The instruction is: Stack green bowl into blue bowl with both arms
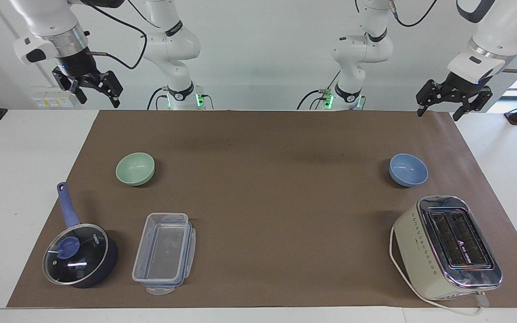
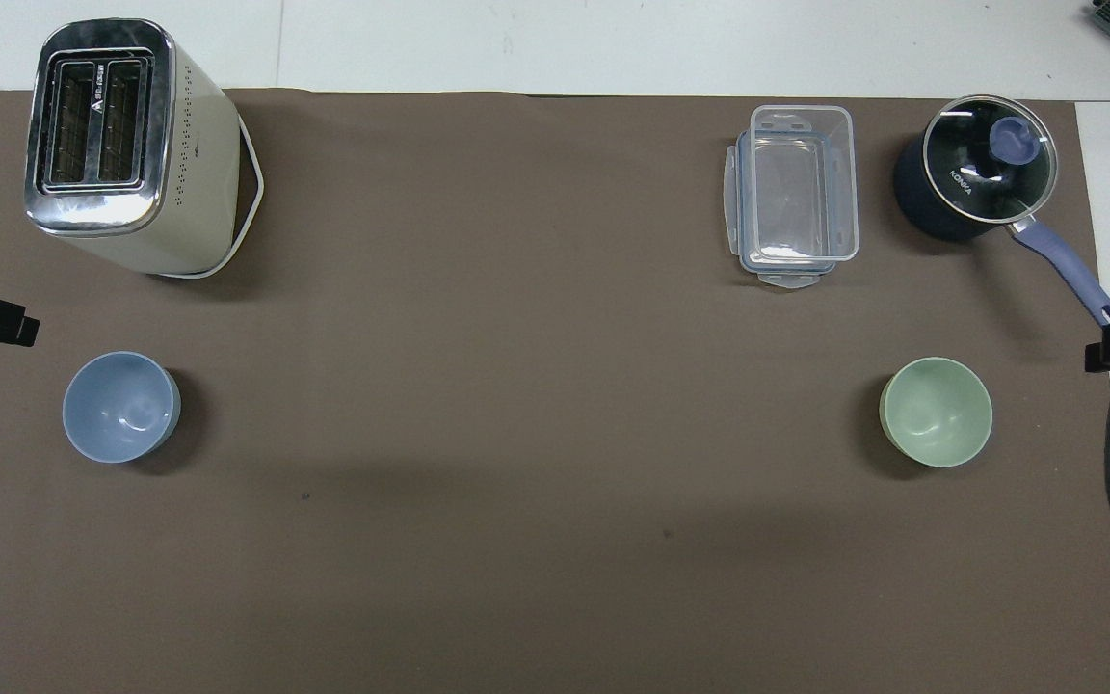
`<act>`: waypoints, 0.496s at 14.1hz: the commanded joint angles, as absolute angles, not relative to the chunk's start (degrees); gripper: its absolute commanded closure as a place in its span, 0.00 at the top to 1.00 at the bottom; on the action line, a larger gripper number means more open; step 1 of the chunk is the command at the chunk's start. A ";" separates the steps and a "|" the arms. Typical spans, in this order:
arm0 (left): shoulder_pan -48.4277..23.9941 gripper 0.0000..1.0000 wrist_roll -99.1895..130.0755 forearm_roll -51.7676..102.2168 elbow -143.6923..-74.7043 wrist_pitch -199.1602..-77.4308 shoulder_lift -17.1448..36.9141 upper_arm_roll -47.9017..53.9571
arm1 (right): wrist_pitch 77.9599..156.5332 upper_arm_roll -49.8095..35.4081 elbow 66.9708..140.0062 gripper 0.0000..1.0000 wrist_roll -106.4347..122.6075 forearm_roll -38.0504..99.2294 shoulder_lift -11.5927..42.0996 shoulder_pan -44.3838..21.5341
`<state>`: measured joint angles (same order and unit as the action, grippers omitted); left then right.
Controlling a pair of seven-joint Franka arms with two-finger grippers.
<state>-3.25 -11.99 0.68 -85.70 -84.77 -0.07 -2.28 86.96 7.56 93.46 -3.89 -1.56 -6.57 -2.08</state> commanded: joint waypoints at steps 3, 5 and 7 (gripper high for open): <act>-3.25 1.00 -12.13 1.32 -87.36 -85.08 -1.67 -2.02 | 86.66 7.38 94.31 1.00 -3.16 -0.97 -7.47 -1.49; -3.34 1.00 -11.69 1.23 -87.19 -84.99 -1.58 -1.93 | 86.66 7.38 94.31 1.00 -3.16 -0.97 -7.47 -1.49; -3.34 1.00 -11.69 1.23 -87.19 -84.90 -1.58 -1.93 | 86.66 7.38 94.31 1.00 -3.16 -0.97 -7.47 -1.49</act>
<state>-3.28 -12.02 0.74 -85.74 -84.73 -0.20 -1.91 86.96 7.55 93.46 -3.89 -1.56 -6.57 -2.07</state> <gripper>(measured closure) 0.000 0.000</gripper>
